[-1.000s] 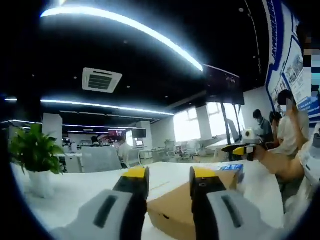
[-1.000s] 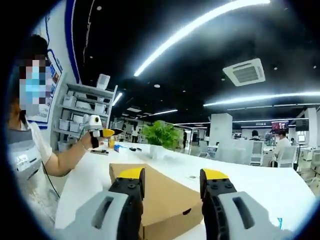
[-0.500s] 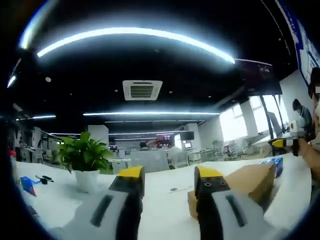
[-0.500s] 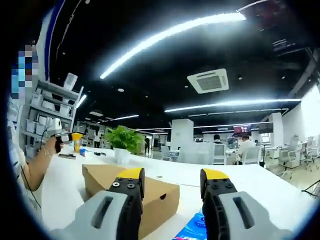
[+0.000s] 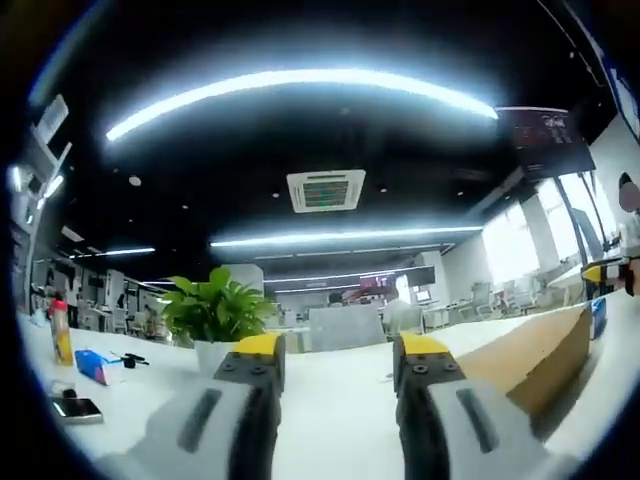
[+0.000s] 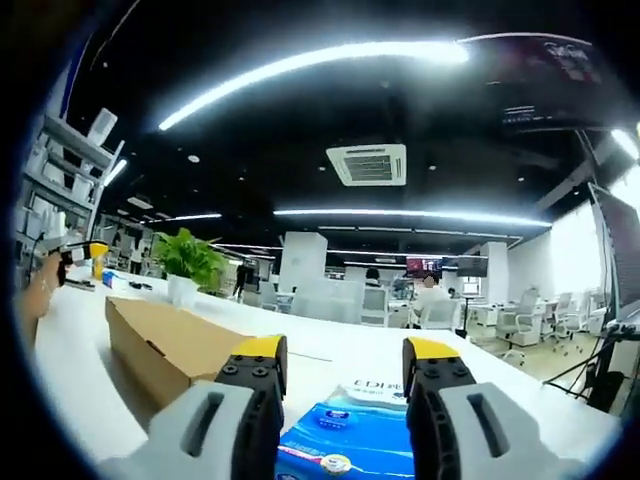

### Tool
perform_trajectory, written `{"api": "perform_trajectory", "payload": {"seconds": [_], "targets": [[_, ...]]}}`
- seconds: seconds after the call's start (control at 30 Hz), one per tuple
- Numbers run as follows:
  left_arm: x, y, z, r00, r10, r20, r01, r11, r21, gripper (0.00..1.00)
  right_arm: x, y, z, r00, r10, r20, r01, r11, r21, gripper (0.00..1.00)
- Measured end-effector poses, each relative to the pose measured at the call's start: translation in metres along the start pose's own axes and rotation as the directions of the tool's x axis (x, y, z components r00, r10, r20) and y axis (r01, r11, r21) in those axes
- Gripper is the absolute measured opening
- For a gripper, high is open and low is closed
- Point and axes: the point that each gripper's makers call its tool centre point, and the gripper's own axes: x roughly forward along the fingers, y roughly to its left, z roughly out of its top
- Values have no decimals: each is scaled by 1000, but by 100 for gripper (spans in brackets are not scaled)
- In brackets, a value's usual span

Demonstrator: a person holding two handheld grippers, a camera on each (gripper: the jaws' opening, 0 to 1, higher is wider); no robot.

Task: Operate the shoe box by opening the lid, removing the specified soft item, and placing it in the target area until the item is outside and the box remains undamaged.

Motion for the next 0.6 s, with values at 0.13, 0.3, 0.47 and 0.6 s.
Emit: {"api": "perform_trajectory", "payload": {"seconds": [0.13,0.3,0.47,0.6], "targets": [[1,-4,-4,1000,-11,-15,11,1000,1,44,1,5,-1,1000,7,-8,-7,998,-59,37],[2,-1,-5,1000,-6,-24,7,1000,25,44,4,11,-7,998,48,-36,-50,998,-45,31],[1,5,-1,1000,2,0,-2,1000,4,44,7,14,-11,998,18,-59,-24,994,-102,31],[2,8,0,1000,-1,6,1,1000,-19,45,10,12,-10,999,15,-43,-18,997,-74,37]]}}
